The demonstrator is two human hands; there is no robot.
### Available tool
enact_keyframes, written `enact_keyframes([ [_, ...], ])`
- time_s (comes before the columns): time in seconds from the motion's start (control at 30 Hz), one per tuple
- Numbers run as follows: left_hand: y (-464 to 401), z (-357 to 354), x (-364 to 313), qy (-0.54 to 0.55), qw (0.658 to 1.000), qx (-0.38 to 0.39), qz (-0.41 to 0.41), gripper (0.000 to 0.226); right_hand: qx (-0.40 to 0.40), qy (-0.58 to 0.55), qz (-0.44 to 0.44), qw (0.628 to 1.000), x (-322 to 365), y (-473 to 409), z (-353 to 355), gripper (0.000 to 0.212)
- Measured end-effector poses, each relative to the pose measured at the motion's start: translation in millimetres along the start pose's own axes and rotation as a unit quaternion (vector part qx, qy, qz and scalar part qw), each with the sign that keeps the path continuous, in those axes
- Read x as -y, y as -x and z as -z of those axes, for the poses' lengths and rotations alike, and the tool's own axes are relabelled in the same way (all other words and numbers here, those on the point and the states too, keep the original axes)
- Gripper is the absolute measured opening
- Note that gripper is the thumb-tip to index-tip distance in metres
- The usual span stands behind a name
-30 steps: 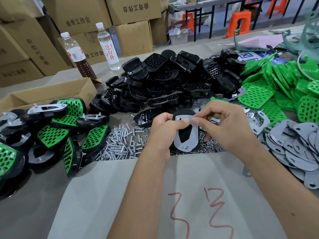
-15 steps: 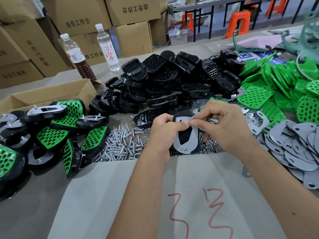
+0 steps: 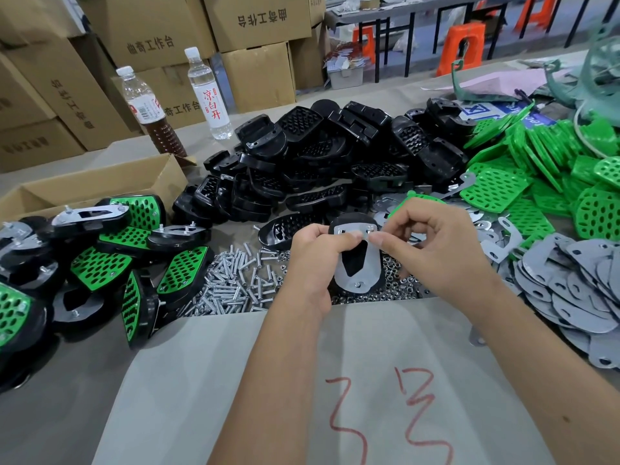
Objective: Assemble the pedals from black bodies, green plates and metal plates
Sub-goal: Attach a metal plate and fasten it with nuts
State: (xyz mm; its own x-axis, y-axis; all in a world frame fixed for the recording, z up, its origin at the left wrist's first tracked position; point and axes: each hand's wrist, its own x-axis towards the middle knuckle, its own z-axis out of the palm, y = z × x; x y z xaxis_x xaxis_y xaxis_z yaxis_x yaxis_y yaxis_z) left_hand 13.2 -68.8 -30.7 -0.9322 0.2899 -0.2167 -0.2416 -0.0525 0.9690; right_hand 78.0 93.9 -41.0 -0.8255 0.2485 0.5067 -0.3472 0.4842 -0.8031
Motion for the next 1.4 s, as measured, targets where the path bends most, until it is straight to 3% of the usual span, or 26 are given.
enact_keyframes([
  [0.03,0,0,0,-0.001,1.000,0.000,-0.001,0.016,0.011,-0.006,0.000,1.000,2,0,0,0.009],
  [0.17,0,0,0,0.001,1.000,-0.007,0.005,0.015,0.025,-0.010,0.012,1.000,7,1,-2,0.011],
  [0.23,0,0,-1,0.012,1.000,-0.007,0.017,0.015,-0.013,-0.034,0.003,0.999,5,1,2,0.046],
  [0.27,0,0,-1,0.016,1.000,-0.007,0.022,0.016,-0.030,-0.039,0.007,0.999,4,0,4,0.053],
  [0.43,2,-1,-1,-0.006,1.000,-0.010,0.018,0.020,0.025,-0.019,0.000,1.000,14,2,-3,0.038],
  [0.5,3,-1,-1,-0.007,1.000,-0.007,0.024,0.016,-0.004,-0.051,-0.015,0.999,12,2,-1,0.064],
  [0.57,3,-1,-2,0.000,0.999,-0.008,0.031,0.015,-0.051,-0.072,-0.019,0.996,10,2,4,0.072],
  [0.63,2,-1,-2,-0.001,1.000,-0.008,0.027,0.014,-0.034,-0.055,-0.006,0.998,6,2,4,0.057],
  [0.73,4,-3,-2,-0.016,1.000,-0.009,0.015,0.012,0.001,0.016,0.014,1.000,6,0,-2,0.005],
  [0.93,11,-3,-10,-0.058,0.998,-0.021,-0.026,0.033,0.034,0.160,0.093,0.982,4,-4,-3,0.012],
  [1.07,12,3,-16,-0.116,0.991,-0.032,-0.058,0.034,0.105,0.214,0.086,0.967,7,-3,-10,0.003],
  [1.17,11,10,-19,-0.147,0.987,-0.015,-0.064,0.035,0.151,0.238,0.085,0.956,12,-1,-15,0.011],
  [1.4,12,24,-23,-0.161,0.986,0.027,-0.031,0.036,0.189,0.293,0.089,0.933,19,3,-22,0.011],
])
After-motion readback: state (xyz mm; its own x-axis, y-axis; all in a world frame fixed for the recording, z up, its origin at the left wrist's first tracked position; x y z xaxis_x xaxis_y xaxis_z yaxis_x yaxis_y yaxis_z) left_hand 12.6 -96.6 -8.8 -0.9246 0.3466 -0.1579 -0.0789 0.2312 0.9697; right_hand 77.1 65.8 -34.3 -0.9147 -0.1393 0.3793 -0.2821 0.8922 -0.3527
